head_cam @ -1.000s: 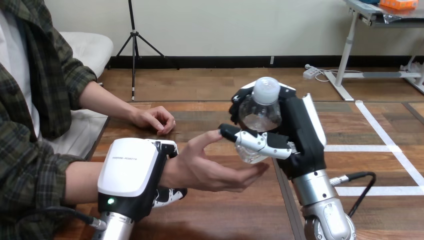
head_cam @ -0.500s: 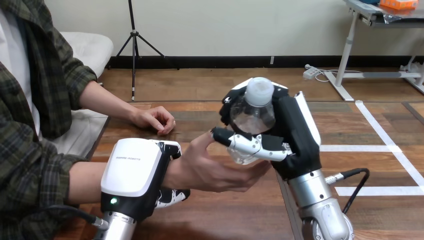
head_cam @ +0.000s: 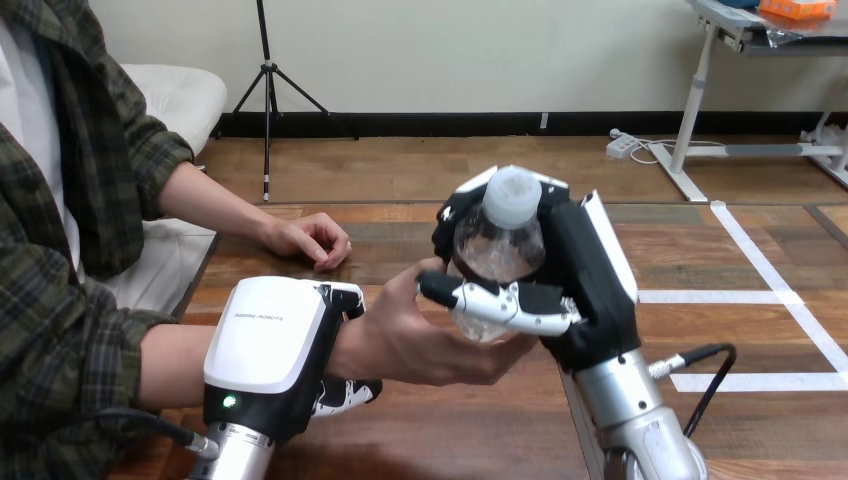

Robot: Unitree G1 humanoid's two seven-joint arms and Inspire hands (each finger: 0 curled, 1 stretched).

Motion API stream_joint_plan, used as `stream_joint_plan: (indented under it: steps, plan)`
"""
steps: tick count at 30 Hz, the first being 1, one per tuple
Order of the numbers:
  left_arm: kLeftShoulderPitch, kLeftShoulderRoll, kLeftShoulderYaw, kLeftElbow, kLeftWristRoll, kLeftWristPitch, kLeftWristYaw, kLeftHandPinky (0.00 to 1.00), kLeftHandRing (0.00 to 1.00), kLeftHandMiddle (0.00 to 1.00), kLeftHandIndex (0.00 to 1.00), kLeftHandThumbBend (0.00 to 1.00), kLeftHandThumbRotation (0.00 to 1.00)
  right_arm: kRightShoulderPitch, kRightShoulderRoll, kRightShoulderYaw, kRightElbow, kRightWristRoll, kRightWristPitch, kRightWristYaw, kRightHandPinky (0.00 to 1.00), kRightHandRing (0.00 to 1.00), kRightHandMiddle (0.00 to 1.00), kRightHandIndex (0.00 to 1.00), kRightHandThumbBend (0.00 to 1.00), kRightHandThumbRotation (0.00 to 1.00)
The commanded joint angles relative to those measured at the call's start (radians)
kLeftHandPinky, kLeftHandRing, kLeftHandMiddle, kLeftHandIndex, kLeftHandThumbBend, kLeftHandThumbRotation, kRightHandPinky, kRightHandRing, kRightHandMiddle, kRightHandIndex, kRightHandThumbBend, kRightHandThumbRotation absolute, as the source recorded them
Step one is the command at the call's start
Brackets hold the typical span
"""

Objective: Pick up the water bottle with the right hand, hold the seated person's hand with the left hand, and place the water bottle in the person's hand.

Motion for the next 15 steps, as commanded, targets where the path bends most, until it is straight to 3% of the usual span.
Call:
stream_joint_plan:
  steps: [1,15]
  plan:
    - [-0.033,-0.005,0.014,-0.048,-0.010,-0.006,-0.011,0.23,0.25,0.30,0.30,0.85,0.00,-0.016,0.013,0.007,-0.072,0.022,-0.036,0.010,0.35,0.40,0.45,0.46,0.69,0.00]
    - [-0.030,-0.009,0.020,-0.045,-0.020,-0.008,-0.022,0.23,0.25,0.30,0.30,0.85,0.00,0.014,0.007,0.024,-0.091,0.003,-0.050,0.021,0.33,0.39,0.44,0.46,0.69,0.00]
